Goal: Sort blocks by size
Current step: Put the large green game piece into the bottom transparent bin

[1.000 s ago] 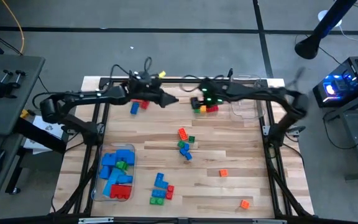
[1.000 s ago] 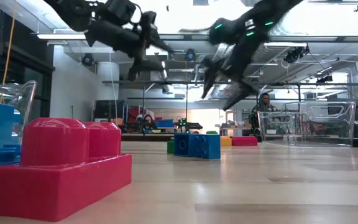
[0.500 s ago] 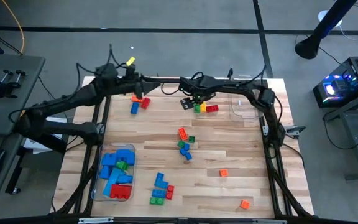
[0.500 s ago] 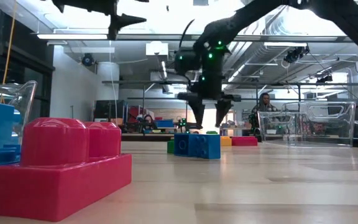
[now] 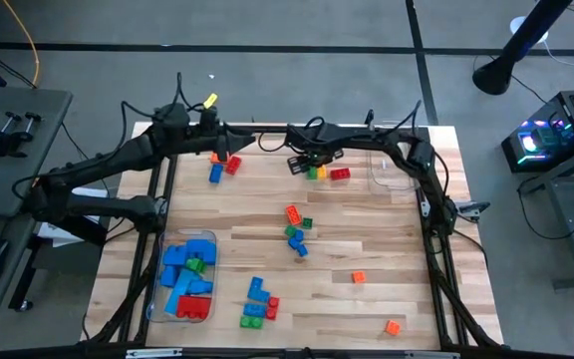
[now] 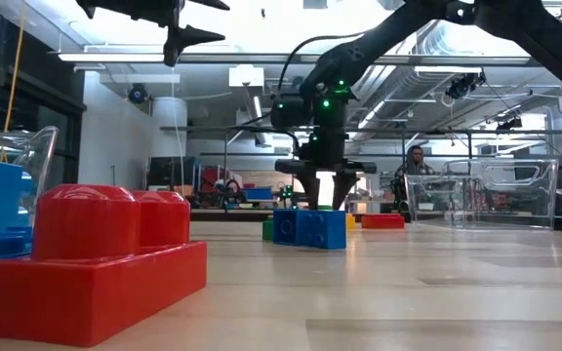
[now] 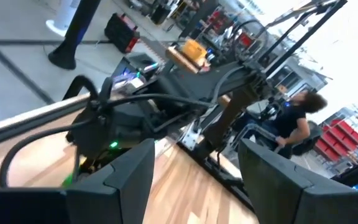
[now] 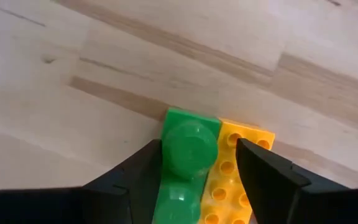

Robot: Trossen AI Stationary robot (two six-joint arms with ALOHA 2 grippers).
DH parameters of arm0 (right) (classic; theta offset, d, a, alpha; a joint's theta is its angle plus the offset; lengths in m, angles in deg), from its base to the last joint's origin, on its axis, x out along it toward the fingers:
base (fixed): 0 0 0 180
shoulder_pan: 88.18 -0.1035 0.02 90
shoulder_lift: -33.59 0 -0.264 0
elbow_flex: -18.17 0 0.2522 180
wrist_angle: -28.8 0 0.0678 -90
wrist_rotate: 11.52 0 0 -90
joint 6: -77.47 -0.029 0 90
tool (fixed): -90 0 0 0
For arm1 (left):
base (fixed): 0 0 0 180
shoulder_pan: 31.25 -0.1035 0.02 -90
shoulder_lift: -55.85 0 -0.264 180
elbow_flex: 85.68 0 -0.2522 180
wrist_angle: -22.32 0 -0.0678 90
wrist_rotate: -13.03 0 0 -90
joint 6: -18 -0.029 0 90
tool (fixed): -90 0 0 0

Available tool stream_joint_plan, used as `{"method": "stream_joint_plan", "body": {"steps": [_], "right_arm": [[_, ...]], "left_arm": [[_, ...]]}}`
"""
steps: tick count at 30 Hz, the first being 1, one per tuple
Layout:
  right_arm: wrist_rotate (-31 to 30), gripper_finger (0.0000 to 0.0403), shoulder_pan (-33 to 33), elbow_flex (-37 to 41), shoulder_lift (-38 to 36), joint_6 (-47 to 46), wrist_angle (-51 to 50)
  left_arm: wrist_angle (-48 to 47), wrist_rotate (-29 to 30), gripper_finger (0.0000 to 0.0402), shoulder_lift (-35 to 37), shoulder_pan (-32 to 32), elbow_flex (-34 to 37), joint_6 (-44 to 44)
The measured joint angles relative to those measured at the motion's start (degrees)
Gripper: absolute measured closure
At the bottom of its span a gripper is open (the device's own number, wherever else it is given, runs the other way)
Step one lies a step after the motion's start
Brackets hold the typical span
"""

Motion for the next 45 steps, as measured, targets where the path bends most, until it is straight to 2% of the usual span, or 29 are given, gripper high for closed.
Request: {"method": "stream_joint_plan", "body": {"steps": [9,14,25,34,45], "right_arm": [[0.83,0.0204,-0.81,-2.09,0.13,0.36,-0.21],[-1.47,0.0204,-1.88,-4.22,0.13,0.89,0.30],[-2.15,0.0204,-1.73,-0.04,0.13,-0.56,3.90],[-2.13,0.0204,-1.85,0.02,0.34,-0.43,5.80],[0.18,0.0204,-2.71,-0.17,4.03,-0.77,5.67]], "left_arm": [[-0.61,-0.20,0.0186,-0.17,0.00,0.00,0.04],[-0.61,-0.22,0.0186,-0.17,0.00,0.00,0.04],[-1.28,-0.26,0.0186,-0.17,0.00,0.00,0.07],[-4.03,-0.28,0.0186,-0.17,0.02,0.00,0.11],[-4.42,-0.30,0.0186,-0.17,0.02,0.00,0.89]]}}
